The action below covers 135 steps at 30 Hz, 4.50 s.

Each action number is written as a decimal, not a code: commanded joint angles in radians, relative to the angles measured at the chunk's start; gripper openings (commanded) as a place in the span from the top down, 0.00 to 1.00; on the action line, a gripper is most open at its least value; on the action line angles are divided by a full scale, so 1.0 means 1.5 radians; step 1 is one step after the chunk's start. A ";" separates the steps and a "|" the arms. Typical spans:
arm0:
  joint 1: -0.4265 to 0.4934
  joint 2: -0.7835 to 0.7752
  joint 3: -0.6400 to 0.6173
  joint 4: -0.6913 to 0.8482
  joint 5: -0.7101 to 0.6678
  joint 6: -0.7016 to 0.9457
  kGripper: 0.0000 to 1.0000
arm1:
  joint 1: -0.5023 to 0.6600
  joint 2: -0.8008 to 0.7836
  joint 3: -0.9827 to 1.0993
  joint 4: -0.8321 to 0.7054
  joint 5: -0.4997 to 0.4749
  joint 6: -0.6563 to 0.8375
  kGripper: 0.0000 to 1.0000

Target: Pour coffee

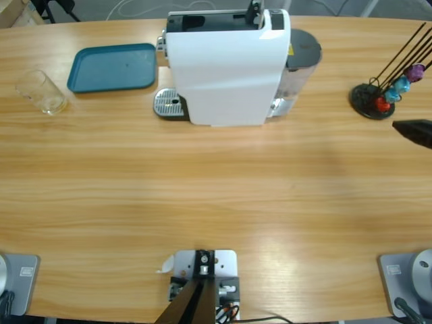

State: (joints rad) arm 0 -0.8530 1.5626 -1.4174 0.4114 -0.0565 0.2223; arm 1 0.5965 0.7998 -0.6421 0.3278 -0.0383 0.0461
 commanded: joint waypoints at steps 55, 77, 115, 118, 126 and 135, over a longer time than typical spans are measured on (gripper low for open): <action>-0.004 -0.218 0.358 -0.041 0.032 -0.055 0.00 | -0.293 0.379 0.182 -0.464 -0.160 0.117 0.58; 0.016 -0.230 0.365 -0.041 0.042 -0.065 0.00 | -0.297 0.396 0.186 -0.493 -0.178 0.121 1.00; 0.013 -0.221 0.379 -0.043 0.041 -0.087 0.00 | -0.246 0.209 -0.030 -0.196 -0.257 0.099 1.00; 0.009 -0.217 0.379 -0.043 0.041 -0.087 0.00 | -0.230 0.162 -0.055 -0.146 -0.258 0.099 1.00; 0.005 -0.230 0.376 -0.043 0.042 -0.087 0.00 | -0.182 0.108 -0.101 -0.054 0.075 -0.146 1.00; -0.005 -0.313 0.404 -0.009 0.042 -0.087 0.00 | 0.038 0.295 -0.307 0.013 0.144 -0.358 1.00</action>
State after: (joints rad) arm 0 -0.8479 1.1917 -0.8610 0.3538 -0.0081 0.1077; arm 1 0.4558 1.0321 -0.8986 0.2813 0.1538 -0.3794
